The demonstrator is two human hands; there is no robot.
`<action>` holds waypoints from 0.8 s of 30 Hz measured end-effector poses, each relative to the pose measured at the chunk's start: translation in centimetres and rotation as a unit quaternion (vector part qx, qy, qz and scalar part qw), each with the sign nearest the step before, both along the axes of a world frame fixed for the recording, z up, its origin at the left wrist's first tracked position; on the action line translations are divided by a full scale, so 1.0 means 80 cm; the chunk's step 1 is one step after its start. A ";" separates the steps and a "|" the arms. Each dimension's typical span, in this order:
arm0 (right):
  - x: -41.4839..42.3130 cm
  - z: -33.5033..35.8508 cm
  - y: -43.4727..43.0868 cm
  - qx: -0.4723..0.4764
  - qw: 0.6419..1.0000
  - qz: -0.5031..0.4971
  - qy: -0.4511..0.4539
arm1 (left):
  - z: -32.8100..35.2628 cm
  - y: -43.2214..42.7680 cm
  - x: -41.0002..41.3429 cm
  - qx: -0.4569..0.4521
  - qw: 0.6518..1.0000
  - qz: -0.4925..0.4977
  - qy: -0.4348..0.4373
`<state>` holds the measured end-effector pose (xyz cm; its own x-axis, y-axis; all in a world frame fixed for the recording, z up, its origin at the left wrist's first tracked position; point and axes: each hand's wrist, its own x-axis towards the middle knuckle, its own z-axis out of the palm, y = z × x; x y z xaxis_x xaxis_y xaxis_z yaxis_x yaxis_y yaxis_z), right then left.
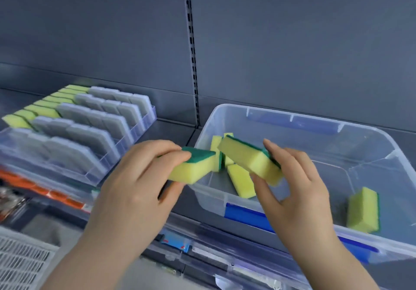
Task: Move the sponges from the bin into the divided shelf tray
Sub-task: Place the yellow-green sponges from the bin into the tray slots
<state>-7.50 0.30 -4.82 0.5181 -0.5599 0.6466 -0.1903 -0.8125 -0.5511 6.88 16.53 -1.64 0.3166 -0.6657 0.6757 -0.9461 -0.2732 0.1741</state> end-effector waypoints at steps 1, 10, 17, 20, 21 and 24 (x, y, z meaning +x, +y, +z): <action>0.012 0.003 0.017 -0.003 1.000 0.011 -0.012 | 0.002 0.020 0.009 -0.009 1.000 0.008 -0.009; 0.175 -0.009 0.232 -0.013 0.993 0.114 -0.014 | -0.048 0.268 0.165 0.016 0.993 0.118 -0.003; 0.287 -0.016 0.349 0.001 0.988 0.153 0.022 | -0.076 0.418 0.253 0.033 0.986 0.154 0.052; 0.326 -0.012 0.365 0.015 0.987 0.158 0.023 | -0.080 0.440 0.291 0.046 0.985 0.151 0.076; 0.341 -0.011 0.368 0.020 0.987 0.158 0.031 | -0.082 0.442 0.305 0.042 0.984 0.151 0.082; 0.388 -0.007 0.371 0.019 0.988 0.149 0.048 | -0.085 0.433 0.347 0.004 0.987 0.135 0.089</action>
